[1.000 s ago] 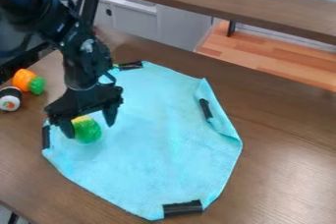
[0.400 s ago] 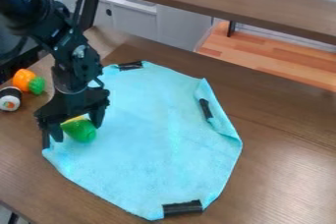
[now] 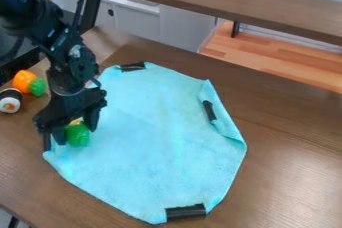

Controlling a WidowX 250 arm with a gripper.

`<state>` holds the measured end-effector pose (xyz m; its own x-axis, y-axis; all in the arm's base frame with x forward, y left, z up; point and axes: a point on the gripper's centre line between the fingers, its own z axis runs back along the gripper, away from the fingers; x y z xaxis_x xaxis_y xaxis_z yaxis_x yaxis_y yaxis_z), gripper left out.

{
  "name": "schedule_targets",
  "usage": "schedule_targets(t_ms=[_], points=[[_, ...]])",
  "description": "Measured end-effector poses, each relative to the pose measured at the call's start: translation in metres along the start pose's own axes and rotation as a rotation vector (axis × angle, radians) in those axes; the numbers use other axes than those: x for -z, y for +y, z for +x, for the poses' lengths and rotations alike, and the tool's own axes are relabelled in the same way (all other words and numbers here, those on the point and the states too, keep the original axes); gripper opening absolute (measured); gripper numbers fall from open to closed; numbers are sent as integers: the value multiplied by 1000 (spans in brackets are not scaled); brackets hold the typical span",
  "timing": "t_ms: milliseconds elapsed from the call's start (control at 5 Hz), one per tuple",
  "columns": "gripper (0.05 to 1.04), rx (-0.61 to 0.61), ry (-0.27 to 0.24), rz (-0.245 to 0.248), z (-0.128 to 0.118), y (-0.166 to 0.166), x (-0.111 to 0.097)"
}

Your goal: Put out the green figure from the bottom left of the cloth

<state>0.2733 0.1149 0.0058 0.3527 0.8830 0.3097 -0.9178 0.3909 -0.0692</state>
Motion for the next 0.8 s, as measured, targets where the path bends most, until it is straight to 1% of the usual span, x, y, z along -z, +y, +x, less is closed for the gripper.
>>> schedule_targets(t_ms=[400, 600, 800], points=[[695, -63, 28, -16, 6, -5, -4], [695, -140, 22, -27, 26, -15, -13], [695, -231, 22, -9, 53, -27, -10]])
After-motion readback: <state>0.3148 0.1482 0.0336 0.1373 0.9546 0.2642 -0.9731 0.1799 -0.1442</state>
